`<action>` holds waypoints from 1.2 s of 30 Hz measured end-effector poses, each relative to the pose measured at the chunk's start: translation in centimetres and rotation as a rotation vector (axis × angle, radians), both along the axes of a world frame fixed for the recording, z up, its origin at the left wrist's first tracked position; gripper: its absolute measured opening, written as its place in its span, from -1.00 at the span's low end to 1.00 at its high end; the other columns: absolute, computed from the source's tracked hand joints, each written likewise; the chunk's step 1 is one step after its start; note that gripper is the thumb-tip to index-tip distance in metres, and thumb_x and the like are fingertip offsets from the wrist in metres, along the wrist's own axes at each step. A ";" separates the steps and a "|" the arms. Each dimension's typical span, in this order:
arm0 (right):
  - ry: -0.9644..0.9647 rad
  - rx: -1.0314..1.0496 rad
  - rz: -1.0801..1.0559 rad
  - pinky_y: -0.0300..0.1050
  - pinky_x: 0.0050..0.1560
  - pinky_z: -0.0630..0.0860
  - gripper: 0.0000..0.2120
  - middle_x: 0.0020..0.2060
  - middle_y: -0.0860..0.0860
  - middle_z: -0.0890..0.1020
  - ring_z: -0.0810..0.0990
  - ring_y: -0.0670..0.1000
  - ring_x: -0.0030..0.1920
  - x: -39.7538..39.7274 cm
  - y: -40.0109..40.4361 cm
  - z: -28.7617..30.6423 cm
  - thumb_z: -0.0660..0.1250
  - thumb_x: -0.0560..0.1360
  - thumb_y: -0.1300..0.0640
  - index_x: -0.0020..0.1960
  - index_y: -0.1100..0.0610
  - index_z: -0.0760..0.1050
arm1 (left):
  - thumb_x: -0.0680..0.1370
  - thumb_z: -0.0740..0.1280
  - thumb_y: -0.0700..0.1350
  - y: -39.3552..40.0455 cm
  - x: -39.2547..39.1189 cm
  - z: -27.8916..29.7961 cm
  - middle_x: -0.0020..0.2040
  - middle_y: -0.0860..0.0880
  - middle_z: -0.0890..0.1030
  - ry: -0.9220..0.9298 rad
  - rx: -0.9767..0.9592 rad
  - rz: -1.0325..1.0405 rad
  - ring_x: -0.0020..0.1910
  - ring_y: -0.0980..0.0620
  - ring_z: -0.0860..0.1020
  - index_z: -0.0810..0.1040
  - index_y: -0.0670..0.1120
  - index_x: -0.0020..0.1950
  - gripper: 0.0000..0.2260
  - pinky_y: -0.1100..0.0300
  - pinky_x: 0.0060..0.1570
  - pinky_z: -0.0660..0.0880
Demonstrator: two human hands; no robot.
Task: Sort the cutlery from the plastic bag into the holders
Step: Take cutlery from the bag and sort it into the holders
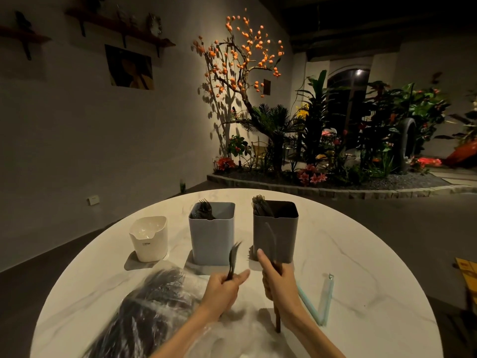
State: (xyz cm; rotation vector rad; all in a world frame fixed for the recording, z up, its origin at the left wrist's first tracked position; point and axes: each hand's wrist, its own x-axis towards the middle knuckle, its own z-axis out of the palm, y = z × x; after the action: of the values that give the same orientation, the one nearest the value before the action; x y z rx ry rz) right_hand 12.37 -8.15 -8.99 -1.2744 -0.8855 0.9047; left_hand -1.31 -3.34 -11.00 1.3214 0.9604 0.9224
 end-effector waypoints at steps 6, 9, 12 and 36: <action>-0.114 0.027 0.015 -0.24 -0.43 0.35 -0.44 -0.53 0.01 0.38 0.34 -0.07 -0.49 1.2 1.8 0.6 0.33 0.46 -0.29 -0.30 0.25 0.49 | 0.32 0.49 0.21 1.5 -0.3 2.2 -0.50 -0.02 0.23 -0.076 -0.033 0.033 -0.52 0.05 0.14 0.32 -0.01 -0.40 -0.56 0.12 -0.38 0.00; -0.121 -0.066 0.053 -0.26 -0.46 0.29 -0.45 -0.49 -0.01 0.38 0.32 -0.07 -0.47 1.0 2.3 0.6 0.31 0.47 -0.31 -0.23 0.21 0.47 | 0.29 0.50 0.20 1.3 -0.5 2.2 -0.50 -0.03 0.24 -0.084 -0.040 0.044 -0.53 0.05 0.15 0.34 -0.02 -0.38 -0.58 0.15 -0.42 0.02; -0.030 0.132 0.118 -0.24 -0.50 0.17 -0.49 -0.55 -0.05 0.32 0.24 -0.05 -0.51 2.8 3.6 6.9 0.28 0.56 -0.20 -0.47 0.04 0.40 | 0.38 0.49 0.15 2.0 -0.5 4.3 -0.41 -0.09 0.36 -0.104 0.012 0.093 -0.47 0.02 0.29 0.43 -0.03 -0.32 -0.65 0.17 -0.42 0.23; -0.661 0.102 0.522 -0.29 -0.27 0.55 -0.52 0.10 -0.07 0.58 0.65 -0.06 -0.05 -1.1 9.9 14.9 0.44 0.48 -0.17 0.31 -0.05 0.39 | 0.64 0.31 0.01 4.9 0.0 10.3 -0.38 0.01 0.52 0.027 -0.004 0.131 -0.38 0.09 0.44 0.51 -0.04 -0.16 -0.79 0.22 -0.30 0.44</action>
State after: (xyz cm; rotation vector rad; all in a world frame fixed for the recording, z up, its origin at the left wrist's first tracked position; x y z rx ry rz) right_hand 11.30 1.77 5.89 -1.2910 -1.8234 0.8198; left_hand -1.27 1.55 -0.68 1.2825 1.0790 1.0036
